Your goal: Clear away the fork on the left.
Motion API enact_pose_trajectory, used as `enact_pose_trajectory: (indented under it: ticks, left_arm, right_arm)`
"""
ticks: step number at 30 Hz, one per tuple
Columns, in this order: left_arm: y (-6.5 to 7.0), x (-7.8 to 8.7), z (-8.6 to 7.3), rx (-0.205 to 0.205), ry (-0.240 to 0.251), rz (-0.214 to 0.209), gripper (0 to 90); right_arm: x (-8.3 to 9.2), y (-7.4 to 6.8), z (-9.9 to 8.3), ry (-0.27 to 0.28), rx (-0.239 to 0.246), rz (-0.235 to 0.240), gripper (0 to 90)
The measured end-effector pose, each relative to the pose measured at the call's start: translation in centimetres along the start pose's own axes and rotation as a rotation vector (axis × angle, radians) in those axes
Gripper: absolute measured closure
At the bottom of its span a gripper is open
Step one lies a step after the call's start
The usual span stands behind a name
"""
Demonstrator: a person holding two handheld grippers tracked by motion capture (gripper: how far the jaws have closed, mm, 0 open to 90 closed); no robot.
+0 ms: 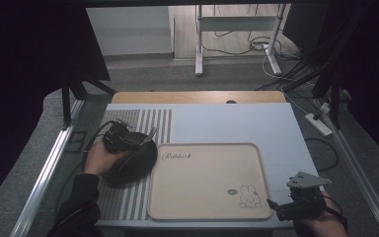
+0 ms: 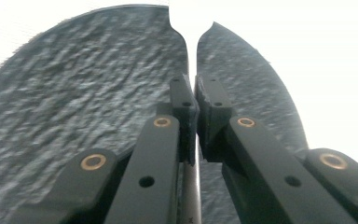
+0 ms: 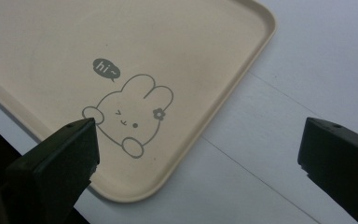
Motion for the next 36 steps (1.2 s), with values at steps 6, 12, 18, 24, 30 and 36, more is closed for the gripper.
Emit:
enact_pose_trajectory:
  ticks: [6,12,18,24,30,36]
  left_arm:
    - [2.3,-0.1,-0.1,-0.023,-0.006,-0.005,85.9]
    - [4.2,-0.4,-0.8,-0.042,-0.026,-0.012,86.0]
    - [6.2,-0.1,-1.1,-0.051,-0.025,-0.005,86.0]
    - [8.2,-0.1,-1.6,-0.041,-0.022,-0.007,86.0]
    - [10.1,-0.9,-1.7,-0.036,-0.044,-0.031,85.9]
    - [11.7,-1.6,-1.3,-0.056,-0.061,-0.028,85.9]
  right_arm:
    - [0.0,0.0,0.0,0.002,0.001,0.003,0.0]
    - [0.1,-0.1,0.0,0.001,0.008,0.007,0.0]
    - [0.1,-0.1,0.0,0.000,0.006,0.009,0.0]
    - [0.1,-0.1,0.0,-0.002,0.007,0.009,0.0]
    - [0.0,-0.1,0.0,-0.004,0.007,0.009,0.0]
    - [0.0,-0.1,-0.1,-0.005,0.008,0.010,0.0]
Point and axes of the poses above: each handheld gripper's, and its own axes: x roughly backward along the jaws, z roughly out of its top, y roughly to its right, the point moved 6 cm from there along -x, roughly forward along the jaws, and after that the axes turned 1 degree about z, right-handed, at the moved point
